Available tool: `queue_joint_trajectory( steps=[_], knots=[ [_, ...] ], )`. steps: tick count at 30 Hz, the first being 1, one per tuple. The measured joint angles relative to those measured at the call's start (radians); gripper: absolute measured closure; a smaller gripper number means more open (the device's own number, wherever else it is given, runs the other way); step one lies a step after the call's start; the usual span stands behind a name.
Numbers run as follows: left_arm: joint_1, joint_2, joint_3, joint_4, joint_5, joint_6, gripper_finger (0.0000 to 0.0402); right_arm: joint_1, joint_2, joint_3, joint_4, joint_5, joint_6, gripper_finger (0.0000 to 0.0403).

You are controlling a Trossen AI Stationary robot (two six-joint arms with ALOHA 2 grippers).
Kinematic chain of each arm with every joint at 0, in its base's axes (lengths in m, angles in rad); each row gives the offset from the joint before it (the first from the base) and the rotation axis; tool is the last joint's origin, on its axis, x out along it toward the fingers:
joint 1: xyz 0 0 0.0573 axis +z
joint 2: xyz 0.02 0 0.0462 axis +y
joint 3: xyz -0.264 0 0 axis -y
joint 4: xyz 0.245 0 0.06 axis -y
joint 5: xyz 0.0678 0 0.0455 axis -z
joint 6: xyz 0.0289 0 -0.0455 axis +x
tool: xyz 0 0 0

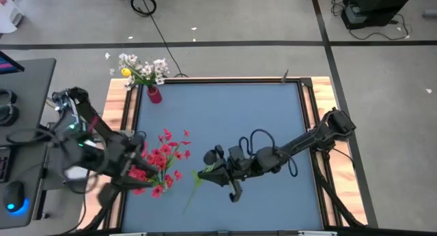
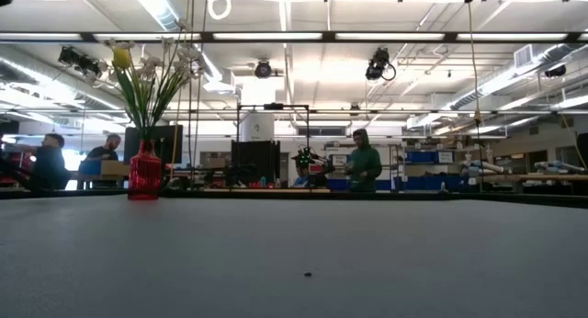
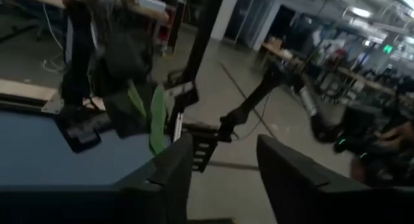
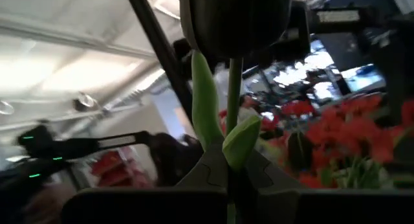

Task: Sort flowers into vase by color
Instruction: Put the black flower into the transparent vase

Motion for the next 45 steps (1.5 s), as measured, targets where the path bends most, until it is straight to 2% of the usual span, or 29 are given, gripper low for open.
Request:
queue_joint_trajectory(
  steps=[6, 12, 14, 21, 34, 36, 39, 45],
  knots=[
    [0.068, 0.031, -0.001, -0.003, 0.059, -0.014, 0.0189, -0.009, 0.000, 0.225, -0.306, 0.023, -0.073, 0.0395],
    [0.117, 0.036, -0.001, -0.006, 0.061, -0.026, 0.0186, -0.022, 0.000, 0.445, -0.653, 0.027, -0.106, 0.0395],
    [0.140, 0.050, -0.001, 0.001, 0.064, -0.006, 0.0186, -0.033, 0.000, 0.483, -0.714, 0.041, -0.101, 0.0395],
    [0.222, 0.141, -0.001, 0.035, 0.087, 0.067, 0.0186, -0.069, -0.001, 0.511, -0.716, 0.030, -0.096, 0.0395],
    [0.266, 0.147, -0.001, 0.052, 0.059, 0.084, 0.0187, -0.068, -0.007, 0.510, -0.720, 0.012, -0.105, 0.0395],
    [0.268, 0.147, -0.001, 0.051, 0.058, 0.085, 0.0196, -0.068, -0.007, 0.510, -0.724, 0.006, -0.106, 0.0395],
    [0.281, 0.147, -0.001, 0.053, 0.059, 0.102, 0.0229, -0.069, -0.007, 0.510, -0.724, 0.003, -0.106, 0.0395],
    [0.281, 0.146, -0.001, 0.055, 0.060, 0.186, 0.0341, -0.070, -0.007, 0.510, -0.724, 0.003, -0.107, 0.0395]
  ],
)
